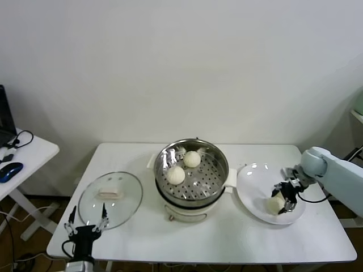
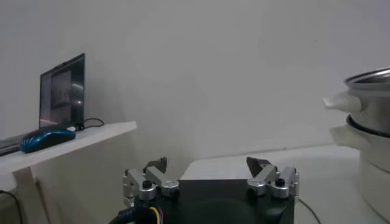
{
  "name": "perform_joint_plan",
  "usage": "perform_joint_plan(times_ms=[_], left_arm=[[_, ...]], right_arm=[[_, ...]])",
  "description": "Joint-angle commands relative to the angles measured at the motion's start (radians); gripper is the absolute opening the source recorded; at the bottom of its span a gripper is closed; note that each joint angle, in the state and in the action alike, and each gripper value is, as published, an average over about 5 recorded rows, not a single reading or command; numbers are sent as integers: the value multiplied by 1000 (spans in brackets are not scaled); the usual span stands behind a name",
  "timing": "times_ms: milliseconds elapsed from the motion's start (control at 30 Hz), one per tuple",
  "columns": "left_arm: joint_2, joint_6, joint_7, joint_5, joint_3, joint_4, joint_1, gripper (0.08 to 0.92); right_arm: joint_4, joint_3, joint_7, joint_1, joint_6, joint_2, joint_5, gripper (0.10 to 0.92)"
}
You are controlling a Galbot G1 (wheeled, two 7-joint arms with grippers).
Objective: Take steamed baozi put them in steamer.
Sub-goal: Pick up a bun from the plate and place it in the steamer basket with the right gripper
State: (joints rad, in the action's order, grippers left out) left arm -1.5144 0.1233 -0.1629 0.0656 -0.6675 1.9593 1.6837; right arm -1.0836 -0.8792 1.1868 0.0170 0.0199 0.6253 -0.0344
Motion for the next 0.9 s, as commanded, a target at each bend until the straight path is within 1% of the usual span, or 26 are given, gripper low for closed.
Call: perform_joint_plan(times_ms=[33,233,367,567,733,900], left_arm=[[0,1,0,-2,0,-1,0,823],[0,1,0,-2,0,1,2,823],[1,1,0,-2,1,2,1,823],[1,0,0,0,7,6,2,823],[-1,1,0,2,14,9,3,823],[-3,2,0,4,18,11,6,823]], right_arm=[[-3,-4,2,-4,0,0,1,697],[-9,1,-2,-3,0,0,-1,670],[-25,-20,3,-59,-2,2,-26,662],[-83,-189,37,-373,-28,34,-110,662],[-103,-363,78,-667,-80,125,-195,666],[-152,-483,103,-848,-133,206,-257,670]])
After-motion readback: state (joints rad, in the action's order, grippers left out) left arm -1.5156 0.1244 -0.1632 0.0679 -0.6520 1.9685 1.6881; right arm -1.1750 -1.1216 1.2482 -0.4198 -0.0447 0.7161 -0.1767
